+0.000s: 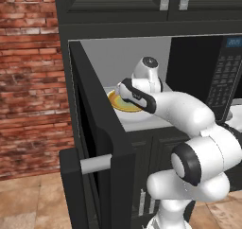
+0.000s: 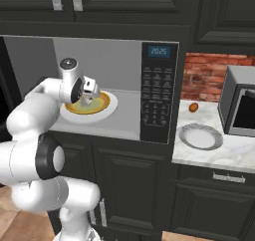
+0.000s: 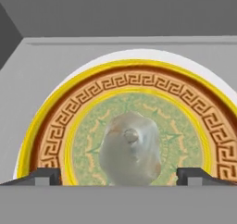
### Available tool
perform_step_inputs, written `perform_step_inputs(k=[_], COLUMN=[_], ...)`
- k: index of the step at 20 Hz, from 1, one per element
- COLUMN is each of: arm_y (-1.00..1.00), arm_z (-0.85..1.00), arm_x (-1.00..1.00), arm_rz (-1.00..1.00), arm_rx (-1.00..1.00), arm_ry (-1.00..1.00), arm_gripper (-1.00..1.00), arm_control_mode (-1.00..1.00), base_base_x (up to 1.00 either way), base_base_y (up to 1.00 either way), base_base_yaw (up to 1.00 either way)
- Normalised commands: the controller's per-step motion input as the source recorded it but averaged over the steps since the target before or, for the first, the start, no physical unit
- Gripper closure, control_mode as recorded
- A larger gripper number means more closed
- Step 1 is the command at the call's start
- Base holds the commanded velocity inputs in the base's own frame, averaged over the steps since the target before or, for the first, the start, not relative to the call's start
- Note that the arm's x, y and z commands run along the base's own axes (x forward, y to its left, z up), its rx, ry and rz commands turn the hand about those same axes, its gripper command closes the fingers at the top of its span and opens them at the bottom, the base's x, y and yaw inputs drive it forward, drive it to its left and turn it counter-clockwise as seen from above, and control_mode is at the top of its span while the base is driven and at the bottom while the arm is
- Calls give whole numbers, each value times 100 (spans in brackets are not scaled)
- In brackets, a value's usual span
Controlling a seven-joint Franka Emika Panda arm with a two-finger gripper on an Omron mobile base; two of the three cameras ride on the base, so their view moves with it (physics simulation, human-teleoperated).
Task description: Pick the garlic from the microwave and place it on plate located on the counter.
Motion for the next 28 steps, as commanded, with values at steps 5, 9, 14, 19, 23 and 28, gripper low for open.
perform_step_inputs(k=[5, 9, 14, 19, 23, 28], arm_y=[-10, 0, 0, 0, 0, 0], arm_z=[-7, -17, -24, -13, -7, -2], arm_x=[13, 0, 3, 22, 25, 3], arm_rz=[0, 0, 0, 0, 0, 0], arm_rx=[3, 0, 0, 0, 0, 0], arm_ry=[0, 0, 1, 0, 0, 1], arm_gripper=[-100, -100, -100, -100, -100, 100], arm_control_mode=[-100, -100, -100, -100, -100, -100], base_base_x=[0, 0, 0, 0, 0, 0], base_base_y=[0, 0, 0, 0, 0, 0], base_base_yaw=[0, 0, 0, 0, 0, 0])
